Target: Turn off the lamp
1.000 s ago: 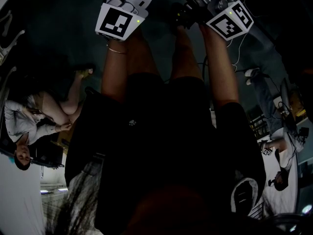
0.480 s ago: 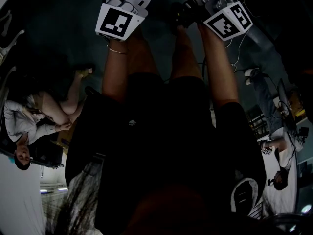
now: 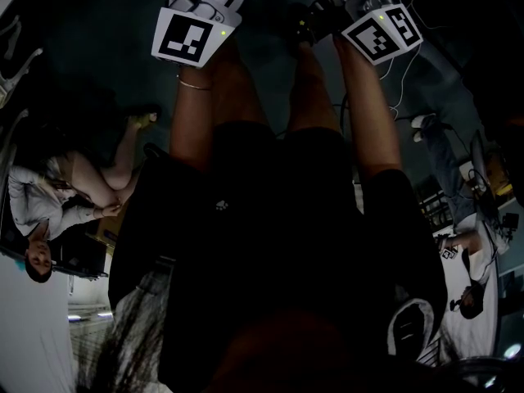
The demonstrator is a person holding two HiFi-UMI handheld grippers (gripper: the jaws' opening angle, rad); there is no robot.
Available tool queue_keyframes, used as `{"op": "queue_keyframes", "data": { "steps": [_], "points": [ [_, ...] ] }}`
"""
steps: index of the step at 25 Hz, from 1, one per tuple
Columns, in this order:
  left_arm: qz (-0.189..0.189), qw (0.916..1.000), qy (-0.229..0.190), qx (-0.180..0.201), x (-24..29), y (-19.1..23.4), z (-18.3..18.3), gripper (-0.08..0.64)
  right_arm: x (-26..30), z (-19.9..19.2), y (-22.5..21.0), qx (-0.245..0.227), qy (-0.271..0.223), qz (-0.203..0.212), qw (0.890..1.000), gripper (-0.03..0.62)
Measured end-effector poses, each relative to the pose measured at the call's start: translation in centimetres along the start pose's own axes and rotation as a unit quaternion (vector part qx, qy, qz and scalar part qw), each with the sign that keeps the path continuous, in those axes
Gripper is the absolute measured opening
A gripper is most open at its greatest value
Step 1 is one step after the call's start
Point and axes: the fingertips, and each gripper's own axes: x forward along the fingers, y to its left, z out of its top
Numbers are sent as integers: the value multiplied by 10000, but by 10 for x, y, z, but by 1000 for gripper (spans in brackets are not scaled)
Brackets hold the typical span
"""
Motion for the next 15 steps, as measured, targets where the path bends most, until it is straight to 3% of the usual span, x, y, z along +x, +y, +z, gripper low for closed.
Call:
{"op": "queue_keyframes", "data": {
  "steps": [15],
  "points": [
    [-224,9995,197,-64,6,-1,-8,6,0,-30,-30,-367,207,-436,9982,66]
  ]
}}
